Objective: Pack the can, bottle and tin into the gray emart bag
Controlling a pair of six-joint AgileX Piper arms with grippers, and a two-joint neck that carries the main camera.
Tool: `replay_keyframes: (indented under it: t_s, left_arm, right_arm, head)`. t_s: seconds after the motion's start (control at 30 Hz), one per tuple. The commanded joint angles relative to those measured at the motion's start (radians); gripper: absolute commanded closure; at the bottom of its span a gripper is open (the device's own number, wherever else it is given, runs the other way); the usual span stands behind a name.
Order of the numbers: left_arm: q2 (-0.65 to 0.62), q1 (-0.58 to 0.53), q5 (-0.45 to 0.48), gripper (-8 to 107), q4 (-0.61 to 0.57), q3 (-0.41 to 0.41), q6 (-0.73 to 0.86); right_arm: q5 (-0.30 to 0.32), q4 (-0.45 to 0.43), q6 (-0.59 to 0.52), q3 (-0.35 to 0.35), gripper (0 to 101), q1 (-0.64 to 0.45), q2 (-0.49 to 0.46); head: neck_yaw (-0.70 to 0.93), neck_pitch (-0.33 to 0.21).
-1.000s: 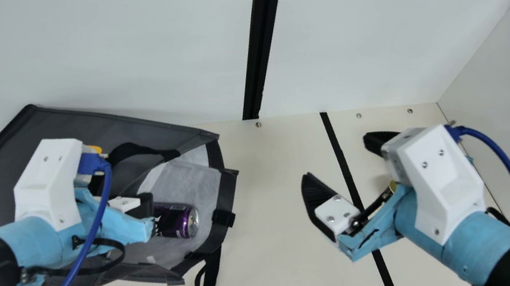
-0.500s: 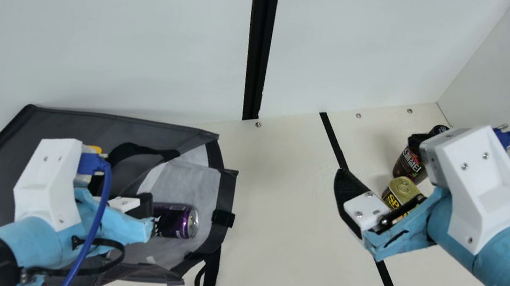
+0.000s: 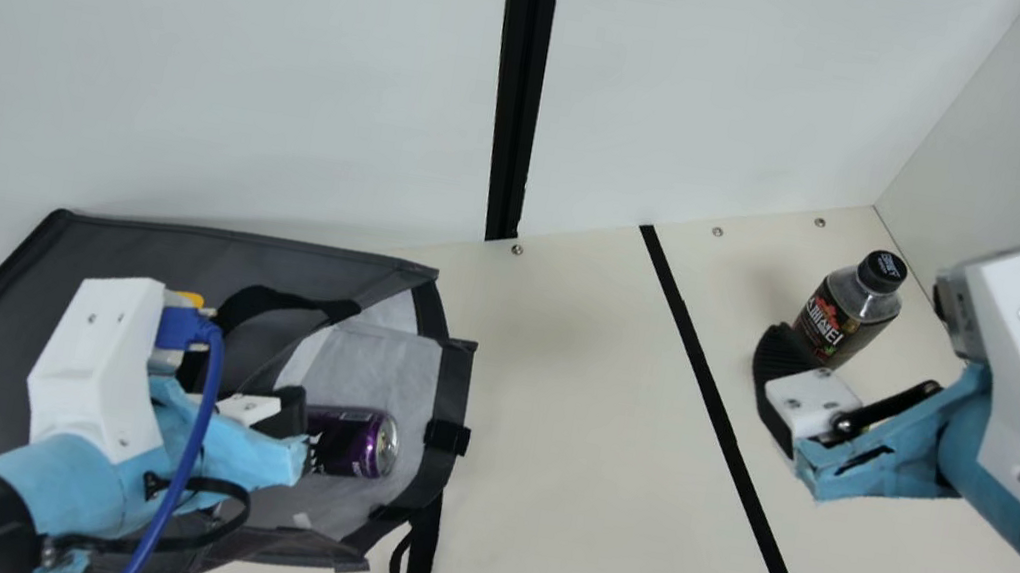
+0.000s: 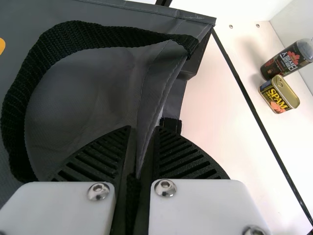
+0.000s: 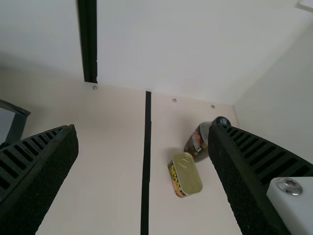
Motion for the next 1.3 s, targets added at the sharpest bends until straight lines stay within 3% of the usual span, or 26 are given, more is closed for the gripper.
replay_keyframes:
  t_s: [0.0, 0.43, 0.5, 0.83, 1.27]
  left_arm:
    - [0.000, 0.000, 0.000, 89, 0.000, 0.000, 0.000]
    - [0.000, 0.000, 0.000, 89, 0.000, 0.000, 0.000]
    - [0.000, 0.000, 0.000, 89, 0.000, 0.000, 0.000]
    - [0.000, 0.000, 0.000, 89, 0.000, 0.000, 0.000]
    - [0.000, 0.000, 0.000, 89, 0.000, 0.000, 0.000]
  right_arm:
    - [0.031, -0.069, 0.055, -0.021, 10, 0.008, 0.004]
    - [0.222, -0.270, 0.223, -0.143, 10, 0.092, 0.031]
    - [0.227, -0.281, 0.233, -0.136, 10, 0.092, 0.032]
    - [0.227, -0.233, 0.192, -0.086, 10, 0.000, 0.008]
    - [0.227, -0.148, 0.121, -0.073, 10, -0.104, -0.006]
  head:
    - [-0.001, -0.023]
    - [-0.001, -0.023]
    - [-0.001, -0.023]
    - [-0.001, -0.023]
    - [-0.001, -0.023]
